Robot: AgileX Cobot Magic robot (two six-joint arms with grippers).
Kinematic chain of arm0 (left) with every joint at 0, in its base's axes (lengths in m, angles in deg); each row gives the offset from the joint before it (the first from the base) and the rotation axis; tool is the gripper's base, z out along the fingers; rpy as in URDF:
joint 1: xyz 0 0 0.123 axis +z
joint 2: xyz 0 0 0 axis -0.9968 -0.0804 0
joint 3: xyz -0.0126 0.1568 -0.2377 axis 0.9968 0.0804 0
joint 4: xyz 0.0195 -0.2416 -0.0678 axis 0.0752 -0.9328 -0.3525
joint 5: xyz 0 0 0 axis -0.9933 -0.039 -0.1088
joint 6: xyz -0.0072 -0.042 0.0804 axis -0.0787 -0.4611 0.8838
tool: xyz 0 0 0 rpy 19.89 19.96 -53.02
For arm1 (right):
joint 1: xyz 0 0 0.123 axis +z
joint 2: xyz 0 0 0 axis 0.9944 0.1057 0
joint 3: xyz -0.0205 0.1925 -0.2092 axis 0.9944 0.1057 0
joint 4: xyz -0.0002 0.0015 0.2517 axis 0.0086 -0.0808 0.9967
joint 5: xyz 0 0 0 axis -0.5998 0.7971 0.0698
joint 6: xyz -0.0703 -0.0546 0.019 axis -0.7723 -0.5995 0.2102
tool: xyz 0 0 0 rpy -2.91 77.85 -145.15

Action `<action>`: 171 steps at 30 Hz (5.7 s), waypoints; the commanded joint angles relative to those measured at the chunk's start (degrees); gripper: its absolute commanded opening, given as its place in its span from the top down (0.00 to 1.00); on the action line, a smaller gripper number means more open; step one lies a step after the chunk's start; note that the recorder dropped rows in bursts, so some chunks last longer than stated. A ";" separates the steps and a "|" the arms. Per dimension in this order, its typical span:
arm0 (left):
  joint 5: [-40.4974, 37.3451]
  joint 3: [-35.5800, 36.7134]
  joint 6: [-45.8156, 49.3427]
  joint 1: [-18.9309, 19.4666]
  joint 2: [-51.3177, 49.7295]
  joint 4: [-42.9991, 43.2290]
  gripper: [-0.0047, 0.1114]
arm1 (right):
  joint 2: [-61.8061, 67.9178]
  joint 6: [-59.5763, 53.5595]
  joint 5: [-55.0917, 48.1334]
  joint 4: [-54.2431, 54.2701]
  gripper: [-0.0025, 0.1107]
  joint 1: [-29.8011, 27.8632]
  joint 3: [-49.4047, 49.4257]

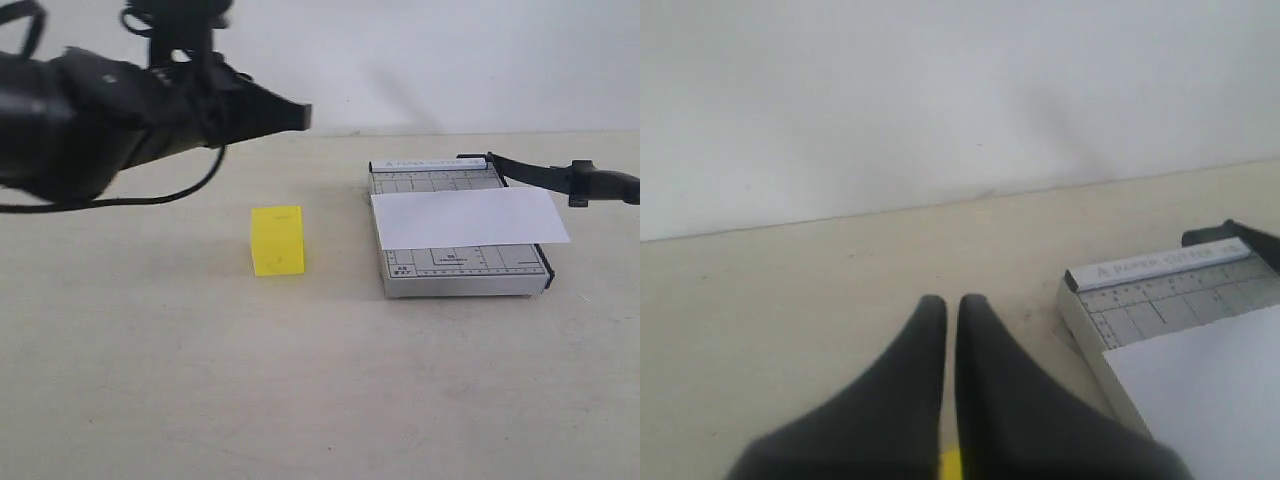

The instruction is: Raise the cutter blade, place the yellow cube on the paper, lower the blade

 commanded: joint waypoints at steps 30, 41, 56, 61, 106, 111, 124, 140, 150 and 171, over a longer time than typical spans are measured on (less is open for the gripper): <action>3.07 -1.93 -31.23 -0.21 -20.80 16.37 0.01 | -0.14 -0.47 -2.34 -0.39 0.97 -0.19 -0.08; -3.54 -7.76 -25.31 -0.21 -26.75 8.20 0.04 | -0.14 -0.47 -2.34 -0.39 0.97 -0.19 -0.08; -4.06 -7.76 39.71 -0.21 -10.24 -33.42 0.92 | -0.14 -0.31 -2.34 -0.39 0.97 -0.19 -0.08; -28.54 -6.75 54.07 0.46 -3.18 -35.10 0.92 | -0.14 -0.31 -2.34 -0.39 0.97 -0.19 -0.08; -66.29 -73.21 6.53 1.53 -52.42 26.37 0.91 | -0.14 -1.57 -2.60 -0.39 0.97 -0.19 -0.08; -65.91 -73.21 7.00 1.53 -52.42 25.64 0.65 | -0.14 -1.57 -2.60 -0.39 0.97 -0.19 -0.08; -61.80 -73.30 5.17 1.78 -48.02 23.37 0.01 | -0.14 -1.57 -2.80 -0.39 0.97 -0.19 -0.08; -63.77 -68.52 -38.79 6.36 -40.91 42.89 0.92 | -0.14 -1.57 -3.24 -0.39 0.97 -0.19 -0.08; -11.08 -4.17 -52.51 15.34 -5.65 43.31 0.92 | -0.14 -1.57 -4.88 -0.39 0.97 -0.19 -0.08; -25.58 24.80 -39.76 53.12 69.64 57.35 0.92 | -0.14 -6.45 -2.04 -0.39 0.97 -0.19 -0.08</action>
